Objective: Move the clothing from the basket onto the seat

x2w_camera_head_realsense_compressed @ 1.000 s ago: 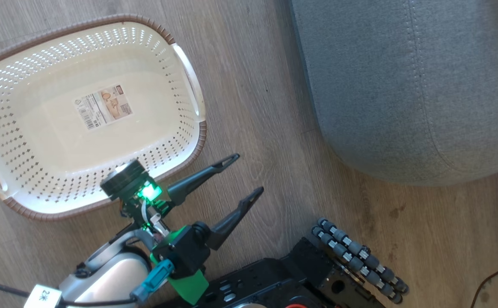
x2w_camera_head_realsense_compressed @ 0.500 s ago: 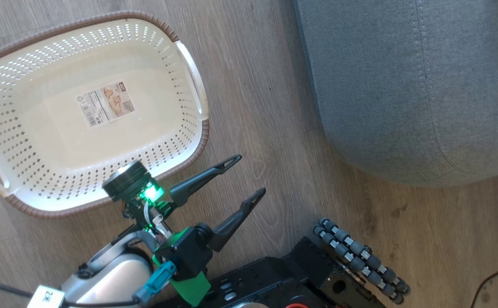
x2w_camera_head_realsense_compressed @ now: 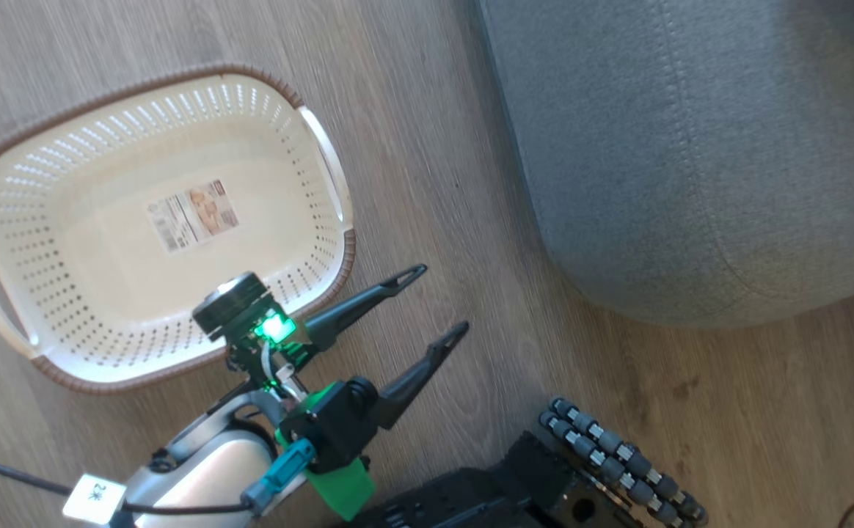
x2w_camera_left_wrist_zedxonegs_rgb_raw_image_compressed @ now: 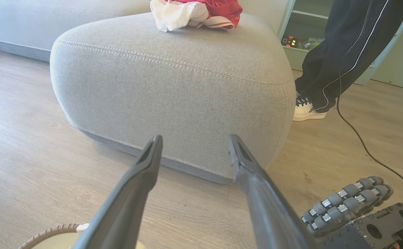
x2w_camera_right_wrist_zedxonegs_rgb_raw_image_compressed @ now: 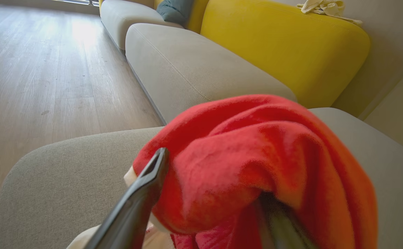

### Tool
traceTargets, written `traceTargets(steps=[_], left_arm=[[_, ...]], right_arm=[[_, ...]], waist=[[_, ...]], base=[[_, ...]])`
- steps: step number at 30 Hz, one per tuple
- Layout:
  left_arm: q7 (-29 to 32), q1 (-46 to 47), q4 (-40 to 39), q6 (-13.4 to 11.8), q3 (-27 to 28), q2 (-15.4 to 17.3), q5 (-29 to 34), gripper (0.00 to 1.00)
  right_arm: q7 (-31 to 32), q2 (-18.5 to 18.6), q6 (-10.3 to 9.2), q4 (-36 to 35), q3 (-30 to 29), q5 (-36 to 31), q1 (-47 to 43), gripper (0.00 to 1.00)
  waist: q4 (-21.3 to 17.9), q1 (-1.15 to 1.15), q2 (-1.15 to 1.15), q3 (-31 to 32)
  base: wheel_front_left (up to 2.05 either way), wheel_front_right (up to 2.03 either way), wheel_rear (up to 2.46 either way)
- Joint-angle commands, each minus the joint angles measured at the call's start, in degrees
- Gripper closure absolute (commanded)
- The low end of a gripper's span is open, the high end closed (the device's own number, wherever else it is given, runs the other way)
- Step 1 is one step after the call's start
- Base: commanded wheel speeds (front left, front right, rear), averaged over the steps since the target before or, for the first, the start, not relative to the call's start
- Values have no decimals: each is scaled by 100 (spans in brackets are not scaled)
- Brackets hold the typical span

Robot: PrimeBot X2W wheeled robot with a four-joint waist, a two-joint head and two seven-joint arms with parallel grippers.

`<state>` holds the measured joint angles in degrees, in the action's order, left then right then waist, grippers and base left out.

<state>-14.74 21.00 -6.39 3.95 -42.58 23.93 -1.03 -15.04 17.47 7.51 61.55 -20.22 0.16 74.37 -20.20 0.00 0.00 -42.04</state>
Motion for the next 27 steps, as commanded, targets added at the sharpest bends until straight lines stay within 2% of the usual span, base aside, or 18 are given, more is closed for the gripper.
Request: traceTargets(steps=[1, 8, 13, 20, 27], left_arm=[[-26, -29, -152, 56, 70, -83, -40, 0], [-26, -28, -112, 120, 34, -459, -110, 0], [-26, -66, -59, 173, 82, -783, -196, 0], [-26, -106, -15, 236, 185, -1107, -179, 0], [-26, -241, 62, 271, 287, -1374, -134, 0]], right_arm=[[4, 203, -2, -151, 104, 68, -139, 0], [314, 387, -2, 586, 648, 286, -84, 0], [1191, 416, -2, 946, 1114, 668, -5, 0], [1695, 537, -2, 883, 1664, 1012, 4, 0], [1835, 646, -2, 575, 2366, 1277, -100, 0]], waist=[[35, 0, 0, 255], [206, 0, 0, 784], [343, 0, 0, 1135], [505, 0, 0, 1529], [647, 0, 0, 2072]], base=[[0, 0, 0], [0, 0, 0], [0, 0, 0], [0, 0, 0], [0, 0, 0]])
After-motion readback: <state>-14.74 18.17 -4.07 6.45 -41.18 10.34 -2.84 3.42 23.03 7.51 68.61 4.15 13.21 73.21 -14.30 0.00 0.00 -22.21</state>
